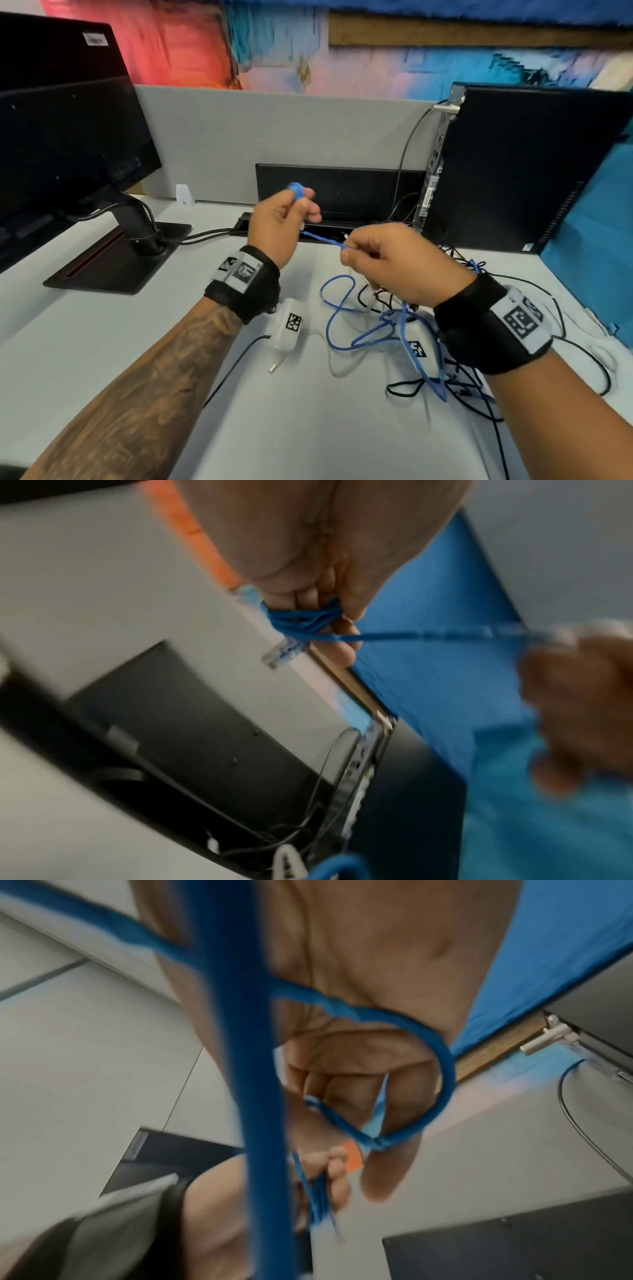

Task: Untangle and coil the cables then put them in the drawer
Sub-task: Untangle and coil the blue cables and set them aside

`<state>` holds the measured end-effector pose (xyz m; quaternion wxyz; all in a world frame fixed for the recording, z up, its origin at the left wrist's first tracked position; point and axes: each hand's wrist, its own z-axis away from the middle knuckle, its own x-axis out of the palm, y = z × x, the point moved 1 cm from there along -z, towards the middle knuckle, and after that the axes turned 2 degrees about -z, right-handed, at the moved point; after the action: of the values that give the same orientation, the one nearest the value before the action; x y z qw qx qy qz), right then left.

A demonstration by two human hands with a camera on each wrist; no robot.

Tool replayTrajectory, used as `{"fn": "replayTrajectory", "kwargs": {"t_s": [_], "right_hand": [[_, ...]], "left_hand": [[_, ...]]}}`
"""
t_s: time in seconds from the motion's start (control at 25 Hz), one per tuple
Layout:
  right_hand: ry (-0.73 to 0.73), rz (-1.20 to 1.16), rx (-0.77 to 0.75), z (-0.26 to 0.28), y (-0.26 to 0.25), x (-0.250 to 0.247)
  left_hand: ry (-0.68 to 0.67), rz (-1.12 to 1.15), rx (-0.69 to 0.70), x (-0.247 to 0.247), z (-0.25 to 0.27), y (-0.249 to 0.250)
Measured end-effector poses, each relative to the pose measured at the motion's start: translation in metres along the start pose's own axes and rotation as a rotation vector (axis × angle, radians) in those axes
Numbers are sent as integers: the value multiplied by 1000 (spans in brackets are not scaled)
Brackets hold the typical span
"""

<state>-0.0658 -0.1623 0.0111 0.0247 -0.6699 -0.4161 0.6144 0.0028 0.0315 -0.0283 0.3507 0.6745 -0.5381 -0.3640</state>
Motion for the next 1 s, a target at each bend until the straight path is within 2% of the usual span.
{"fn": "replayTrajectory", "kwargs": {"t_s": [0.08,0.16,0.2,0.28,0.36,0.44,0.56,0.64,0.72,0.84,0.92,1.0], "right_hand": [[167,30,-57,-4,2,-15],[315,70,-84,-9,8,-29],[360,76,-91,-10,12,-33],[372,47,-90,-13,21,-32],[268,3,-63,-14,25,-21],[149,-27,-26,-12,27,-8],[90,-153,51,-6,27,6],[38,-165,73,-5,22,10],[-17,-92,62,-9,14,13],[-52,-26,56,-10,5,15],[-79,-43,76,-7,3,16],[-115,-141,92,-1,0,17]], "left_hand": [[-228,-218,60,9,11,11],[-426,-270,28,14,19,21],[-495,-232,-8,15,21,28],[-550,-8,-152,13,21,38],[-559,328,-331,9,18,46],[-533,702,-439,0,12,52],[-390,1177,-502,-20,-5,53],[-251,1266,-496,-26,-11,52],[-100,1280,-482,-22,-12,48],[14,1156,-450,-9,-12,32],[39,893,-337,-7,-11,19],[-22,463,-157,-4,-6,12]]}}
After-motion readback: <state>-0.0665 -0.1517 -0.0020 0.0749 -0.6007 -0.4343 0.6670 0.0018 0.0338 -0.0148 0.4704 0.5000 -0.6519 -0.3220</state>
